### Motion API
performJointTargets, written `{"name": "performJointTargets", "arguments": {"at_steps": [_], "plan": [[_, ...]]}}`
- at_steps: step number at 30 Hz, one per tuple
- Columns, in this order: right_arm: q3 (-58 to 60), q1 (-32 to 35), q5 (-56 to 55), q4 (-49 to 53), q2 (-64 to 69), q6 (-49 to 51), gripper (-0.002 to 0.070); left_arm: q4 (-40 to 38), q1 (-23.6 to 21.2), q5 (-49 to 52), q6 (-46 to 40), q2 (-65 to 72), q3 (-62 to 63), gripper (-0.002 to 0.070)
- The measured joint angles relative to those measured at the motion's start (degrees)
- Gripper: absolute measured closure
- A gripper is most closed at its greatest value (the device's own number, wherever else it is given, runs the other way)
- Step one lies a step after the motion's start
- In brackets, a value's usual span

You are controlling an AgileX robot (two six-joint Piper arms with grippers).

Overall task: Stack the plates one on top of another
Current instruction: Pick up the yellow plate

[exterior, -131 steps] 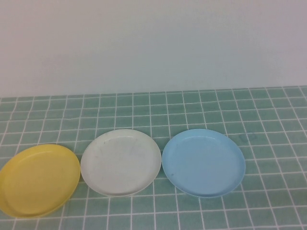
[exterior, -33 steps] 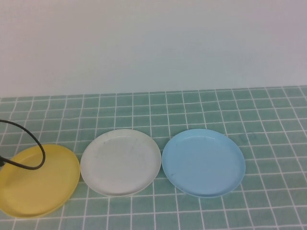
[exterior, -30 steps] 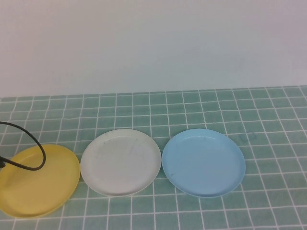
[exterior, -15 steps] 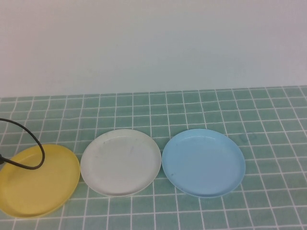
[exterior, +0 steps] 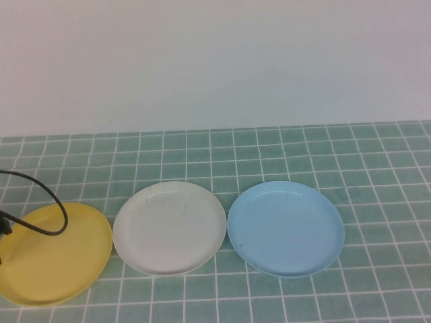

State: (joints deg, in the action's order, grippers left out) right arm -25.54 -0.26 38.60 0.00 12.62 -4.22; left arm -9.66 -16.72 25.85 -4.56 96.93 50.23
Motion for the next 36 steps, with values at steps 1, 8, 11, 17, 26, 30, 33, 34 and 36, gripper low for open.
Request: {"name": "performJointTargets", "arguments": {"at_steps": [1,8,11,17,26,30,33,34,36], "plan": [[0.0,0.0,0.0,0.0,0.0,0.0,0.0678,0.0,0.0,0.64,0.0,0.86,0.28,0.0435],[0.0,0.0,0.23,0.0,0.0,0.0,0.0678,0.14,0.0,1.55,0.0,4.32,0.94,0.0435],[0.0,0.0,0.36,0.0,0.0,0.0,0.0678,0.14,0.0,1.67,0.0,5.05,1.48,0.0435],[0.0,0.0,0.42,0.0,0.0,0.0,0.0678,0.14,0.0,1.67,0.0,5.41,1.7,0.0456],[0.0,0.0,0.42,0.0,0.0,0.0,0.0678,0.09,0.0,2.79,0.0,5.52,2.1,0.0643],[0.0,0.0,0.42,0.0,0.0,0.0,0.0678,-0.63,0.0,3.13,0.0,5.52,2.1,0.0648],[0.0,0.0,0.42,0.0,0.0,0.0,0.0678,-0.78,0.0,3.39,0.0,5.52,2.1,0.065],[0.0,0.0,0.42,0.0,0.0,0.0,0.0678,-0.78,0.0,3.48,0.0,5.52,2.1,0.065],[0.0,0.0,0.42,0.0,0.0,0.0,0.0678,-0.81,0.0,3.73,0.0,5.52,2.1,0.0651]]}}
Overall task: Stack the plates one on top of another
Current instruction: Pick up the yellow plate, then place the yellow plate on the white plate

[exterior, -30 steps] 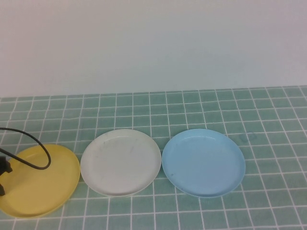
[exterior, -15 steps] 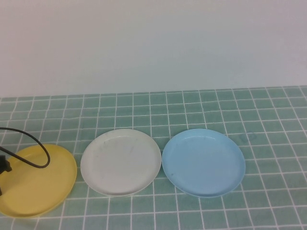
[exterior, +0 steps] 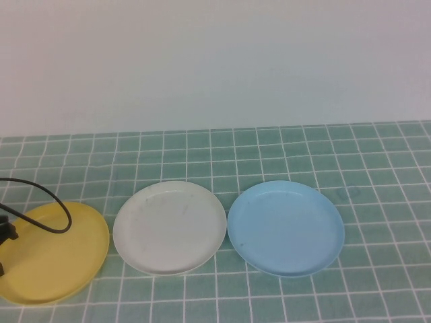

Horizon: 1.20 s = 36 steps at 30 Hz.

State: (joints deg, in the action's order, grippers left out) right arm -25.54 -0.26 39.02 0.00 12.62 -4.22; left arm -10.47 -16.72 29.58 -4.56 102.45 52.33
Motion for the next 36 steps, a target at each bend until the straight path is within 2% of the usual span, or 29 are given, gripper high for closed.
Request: {"name": "performJointTargets", "arguments": {"at_steps": [16,20,28,31,35,36], "plan": [[0.0,0.0,0.22,0.0,0.0,0.0,0.0678,0.15,0.0,3.56,0.0,-5.4,2.32,0.067],[0.0,0.0,0.22,0.0,0.0,0.0,0.0678,-1.83,0.12,8.2,-1.43,-8.63,4.67,0.0676],[0.0,0.0,0.41,0.0,0.0,0.0,0.0678,-4.35,0.11,10.48,-3.56,-9.41,7.53,0.067],[0.0,0.0,0.65,0.0,0.0,0.0,0.0678,-9.9,0.11,10.88,-6.84,-9.95,7.66,0.067],[0.0,0.0,0.84,0.0,0.0,0.0,0.0678,-22.68,0.27,13.82,-18.16,-10.06,7.66,0.067],[0.0,0.0,0.84,0.0,0.0,0.0,0.0678,-28.82,1.52,15.18,-23.08,-11.12,7.64,0.0675]]}}
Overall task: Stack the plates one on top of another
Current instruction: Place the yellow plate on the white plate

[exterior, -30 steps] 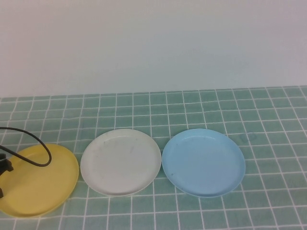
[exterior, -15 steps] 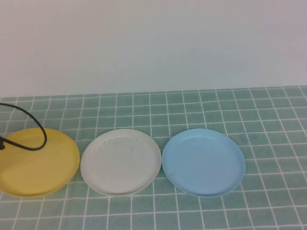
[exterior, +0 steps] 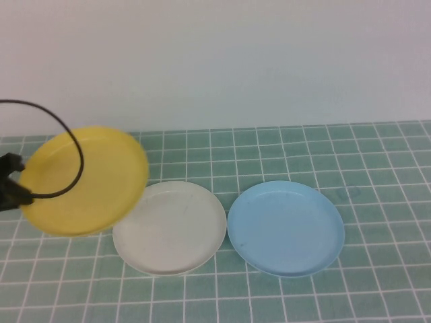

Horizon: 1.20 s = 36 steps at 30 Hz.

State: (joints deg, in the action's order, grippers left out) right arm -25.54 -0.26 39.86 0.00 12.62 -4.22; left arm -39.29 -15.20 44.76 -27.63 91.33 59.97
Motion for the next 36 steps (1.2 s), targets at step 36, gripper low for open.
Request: {"name": "performJointTargets", "arguments": {"at_steps": [36], "plan": [[0.0,0.0,0.68,-2.95,0.0,0.0,0.0678,3.62,21.04,-18.1,-7.57,13.91,0.5,0.0663]]}}
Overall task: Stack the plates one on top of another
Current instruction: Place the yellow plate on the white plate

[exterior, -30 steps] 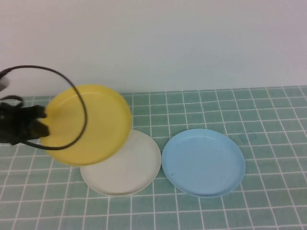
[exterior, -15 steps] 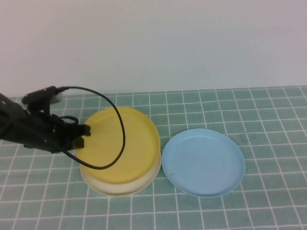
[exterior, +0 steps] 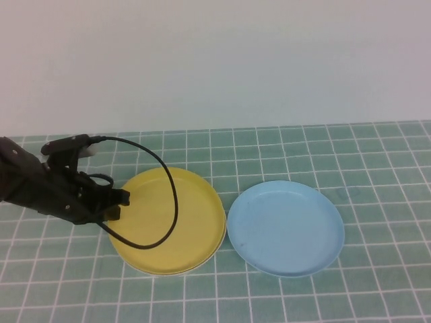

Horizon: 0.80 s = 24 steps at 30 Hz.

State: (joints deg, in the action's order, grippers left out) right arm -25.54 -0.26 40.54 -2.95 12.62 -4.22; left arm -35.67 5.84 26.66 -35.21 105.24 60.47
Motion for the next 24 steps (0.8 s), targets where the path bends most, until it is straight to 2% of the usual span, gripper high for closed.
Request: {"name": "performJointTargets", "arguments": {"at_steps": [2,7,11,14,18,19,21,22,23,24], "plan": [[0.0,0.0,0.0,0.0,0.0,0.0,0.0678,0.0,0.12,0.0,-1.51,0.0,0.0,0.0631],[0.0,0.0,0.0,0.0,0.0,0.0,0.0678,0.03,1.57,-0.1,-1.7,0.0,0.0,0.047],[0.0,0.0,0.0,-0.26,0.25,-1.67,0.0678,0.03,2.06,0.04,-1.84,0.0,0.25,0.0434],[0.0,0.0,1.07,-2.29,2.37,-6.23,0.0678,0.4,2.06,2.66,-1.84,-1.04,1.78,0.0449],[-0.49,0.0,3.2,-9.1,7.79,-13.45,0.0678,1.64,2.06,4.89,-1.84,-4.77,4.49,0.0526],[-0.59,0.0,3.2,-11.11,9.27,-15.53,0.0678,2.07,2.14,5.32,-1.75,-8.41,5.09,0.0622],[-0.67,0.0,3.3,-14.33,11.87,-19.6,0.0678,3.24,2.14,5.32,-1.75,-10.87,5.5,0.0676],[-0.93,0.0,3.3,-15.91,13.26,-21.41,0.0678,4.17,2.14,5.19,-1.46,-12.08,5.5,0.0675],[-1.23,0.0,3.3,-17.2,14.61,-22.92,0.0678,4.2,2.15,5.01,-1.7,-11.07,5.58,0.0641],[-1.36,0.0,3.3,-18.22,15.63,-23.86,0.0678,5.08,2.15,5.01,-1.41,-12.23,5.58,0.0653]]}}
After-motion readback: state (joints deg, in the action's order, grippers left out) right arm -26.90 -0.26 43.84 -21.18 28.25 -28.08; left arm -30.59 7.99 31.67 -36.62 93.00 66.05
